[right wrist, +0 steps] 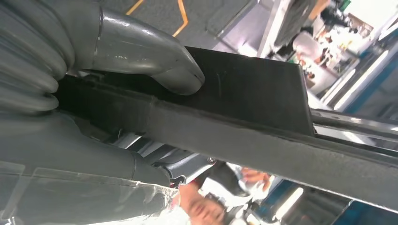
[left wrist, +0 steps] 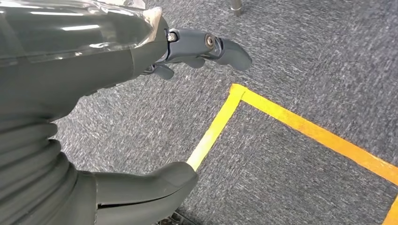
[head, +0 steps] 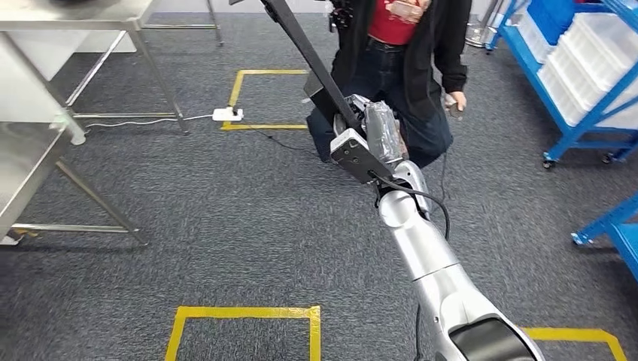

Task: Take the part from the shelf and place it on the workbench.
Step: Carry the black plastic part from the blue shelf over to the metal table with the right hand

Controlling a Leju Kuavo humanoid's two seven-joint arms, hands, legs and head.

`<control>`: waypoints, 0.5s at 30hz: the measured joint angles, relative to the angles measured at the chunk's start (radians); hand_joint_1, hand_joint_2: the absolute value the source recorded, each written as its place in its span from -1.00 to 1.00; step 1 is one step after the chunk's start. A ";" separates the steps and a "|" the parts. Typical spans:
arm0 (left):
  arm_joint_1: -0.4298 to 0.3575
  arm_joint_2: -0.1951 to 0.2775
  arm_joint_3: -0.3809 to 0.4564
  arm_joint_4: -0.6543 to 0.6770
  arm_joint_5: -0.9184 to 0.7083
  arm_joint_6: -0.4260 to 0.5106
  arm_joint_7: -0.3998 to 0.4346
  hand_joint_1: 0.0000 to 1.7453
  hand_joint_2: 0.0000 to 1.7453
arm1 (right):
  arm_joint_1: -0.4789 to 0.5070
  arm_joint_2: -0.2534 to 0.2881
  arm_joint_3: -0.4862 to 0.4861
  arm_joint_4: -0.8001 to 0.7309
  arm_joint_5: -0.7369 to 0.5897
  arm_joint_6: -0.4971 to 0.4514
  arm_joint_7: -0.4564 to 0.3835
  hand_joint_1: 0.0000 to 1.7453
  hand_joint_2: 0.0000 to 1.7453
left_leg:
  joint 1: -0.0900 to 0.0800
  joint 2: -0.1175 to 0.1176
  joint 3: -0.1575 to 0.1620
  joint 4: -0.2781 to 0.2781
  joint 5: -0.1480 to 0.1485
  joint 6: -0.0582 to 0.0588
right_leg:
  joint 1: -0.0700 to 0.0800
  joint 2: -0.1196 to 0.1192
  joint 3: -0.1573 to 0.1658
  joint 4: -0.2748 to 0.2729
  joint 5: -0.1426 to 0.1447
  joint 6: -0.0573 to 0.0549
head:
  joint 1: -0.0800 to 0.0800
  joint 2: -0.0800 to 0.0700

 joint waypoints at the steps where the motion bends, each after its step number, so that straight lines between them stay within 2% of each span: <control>1: 0.001 -0.001 0.000 0.000 -0.001 0.000 0.000 -1.00 1.00 | 0.000 -0.003 0.000 0.000 0.000 0.001 0.000 1.00 1.00 | 0.001 -0.013 0.000 0.001 0.000 -0.001 | -0.003 0.001 -0.013 0.018 0.001 0.008 | 0.000 0.000; 2: 0.001 -0.002 0.000 0.000 -0.002 -0.001 -0.001 -1.00 1.00 | 0.000 -0.005 0.000 0.000 0.001 0.002 0.001 1.00 1.00 | 0.004 -0.026 0.000 0.003 -0.001 -0.003 | -0.007 0.002 -0.007 -0.005 0.020 0.020 | 0.000 0.000; 4: 0.002 -0.004 0.000 0.000 -0.002 -0.002 -0.002 -1.00 1.00 | -0.004 -0.008 0.000 0.000 0.003 0.004 0.001 1.00 1.00 | 0.010 -0.048 -0.002 0.014 -0.006 -0.012 | -0.019 0.020 0.048 -0.137 0.081 0.046 | 0.000 0.000; 5: 0.002 -0.003 0.000 0.000 -0.003 -0.003 -0.002 -1.00 1.00 | -0.007 -0.009 0.001 0.000 0.005 0.005 0.001 1.00 1.00 | 0.011 -0.058 -0.007 0.022 -0.010 -0.019 | -0.024 0.031 0.076 -0.198 0.104 0.052 | 0.000 0.000; 6: 0.002 -0.002 0.000 0.000 -0.003 -0.003 -0.003 -1.00 1.00 | -0.009 -0.010 0.002 0.000 0.006 0.006 0.001 1.00 1.00 | 0.011 -0.066 -0.012 0.029 -0.013 -0.026 | -0.025 0.040 0.094 -0.236 0.117 0.050 | 0.000 0.000; 7: 0.002 -0.001 0.000 0.000 -0.004 -0.003 -0.003 -1.00 1.00 | -0.011 -0.010 0.003 0.001 0.007 0.007 0.002 1.00 1.00 | 0.011 -0.072 -0.018 0.033 -0.013 -0.032 | -0.024 0.044 0.099 -0.249 0.119 0.042 | 0.000 0.000; 9: 0.006 0.000 0.000 0.000 -0.005 -0.003 -0.004 -1.00 1.00 | -0.012 -0.009 0.004 0.001 0.008 0.009 0.002 1.00 1.00 | 0.013 -0.081 -0.025 0.032 -0.010 -0.040 | -0.020 0.032 0.099 -0.250 0.124 0.024 | -0.001 0.000; 11: 0.010 0.000 0.000 0.000 -0.005 -0.003 -0.004 -1.00 1.00 | -0.016 -0.007 0.003 0.001 0.008 0.010 0.002 1.00 1.00 | 0.015 -0.059 -0.038 0.055 -0.027 -0.048 | -0.022 0.021 0.098 -0.252 0.126 0.010 | -0.002 0.000; 13: 0.010 0.001 0.000 0.000 -0.005 -0.003 -0.004 -1.00 1.00 | -0.020 -0.004 0.003 0.002 0.008 0.010 0.002 1.00 1.00 | 0.015 -0.016 -0.084 0.153 -0.081 -0.056 | -0.020 0.007 0.098 -0.253 0.126 -0.001 | -0.005 0.000; 15: 0.009 0.001 0.000 0.000 -0.005 -0.004 -0.005 -1.00 1.00 | -0.023 -0.003 0.004 0.010 0.008 0.010 -0.001 1.00 1.00 | 0.016 0.004 -0.151 0.284 -0.134 -0.060 | -0.015 -0.010 0.098 -0.253 0.124 -0.005 | -0.006 0.000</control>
